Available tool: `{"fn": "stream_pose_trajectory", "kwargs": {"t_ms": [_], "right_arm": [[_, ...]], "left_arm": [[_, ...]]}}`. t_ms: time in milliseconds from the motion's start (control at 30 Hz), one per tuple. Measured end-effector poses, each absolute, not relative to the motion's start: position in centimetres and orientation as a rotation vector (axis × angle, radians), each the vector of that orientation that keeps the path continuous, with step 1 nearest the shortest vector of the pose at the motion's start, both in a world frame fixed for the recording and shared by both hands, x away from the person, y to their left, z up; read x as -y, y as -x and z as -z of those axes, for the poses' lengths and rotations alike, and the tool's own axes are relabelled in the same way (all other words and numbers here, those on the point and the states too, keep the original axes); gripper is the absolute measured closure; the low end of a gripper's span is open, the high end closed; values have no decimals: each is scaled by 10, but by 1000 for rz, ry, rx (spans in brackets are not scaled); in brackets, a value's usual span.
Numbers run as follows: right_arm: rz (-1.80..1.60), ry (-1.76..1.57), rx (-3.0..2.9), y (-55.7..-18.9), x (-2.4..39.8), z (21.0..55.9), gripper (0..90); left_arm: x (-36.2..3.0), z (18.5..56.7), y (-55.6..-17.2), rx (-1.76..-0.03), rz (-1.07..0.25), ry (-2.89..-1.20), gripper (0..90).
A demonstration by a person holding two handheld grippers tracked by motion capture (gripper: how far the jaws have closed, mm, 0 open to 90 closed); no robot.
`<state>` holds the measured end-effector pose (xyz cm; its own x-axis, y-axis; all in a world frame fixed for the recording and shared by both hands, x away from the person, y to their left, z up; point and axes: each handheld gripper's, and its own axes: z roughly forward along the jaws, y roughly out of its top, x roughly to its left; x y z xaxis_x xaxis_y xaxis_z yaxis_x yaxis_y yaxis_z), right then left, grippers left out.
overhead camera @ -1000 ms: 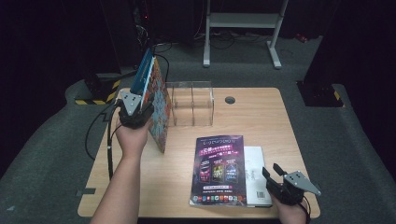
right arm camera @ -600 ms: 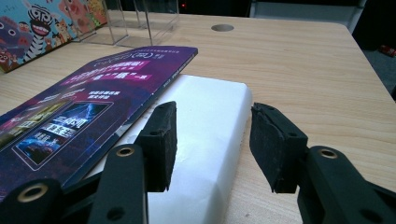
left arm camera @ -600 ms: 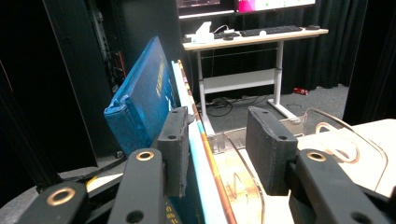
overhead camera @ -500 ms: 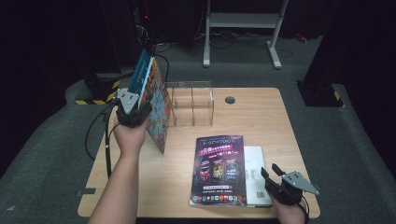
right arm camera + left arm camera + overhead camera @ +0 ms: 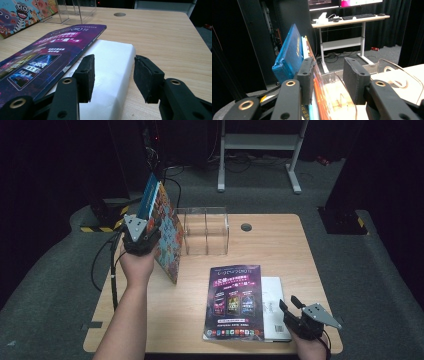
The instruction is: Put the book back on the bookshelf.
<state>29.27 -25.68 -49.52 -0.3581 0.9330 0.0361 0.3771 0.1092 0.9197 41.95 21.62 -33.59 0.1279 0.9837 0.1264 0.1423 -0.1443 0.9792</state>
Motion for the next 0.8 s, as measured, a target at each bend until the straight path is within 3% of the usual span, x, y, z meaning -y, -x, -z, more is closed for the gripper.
{"fn": "stream_pose_trajectory", "kwargs": {"t_ms": [800], "right_arm": [[-1227,-1277,-1804,-293,258,495,518]], "left_arm": [[-226,332,-419,-1189,-1124,-1483,622]]}}
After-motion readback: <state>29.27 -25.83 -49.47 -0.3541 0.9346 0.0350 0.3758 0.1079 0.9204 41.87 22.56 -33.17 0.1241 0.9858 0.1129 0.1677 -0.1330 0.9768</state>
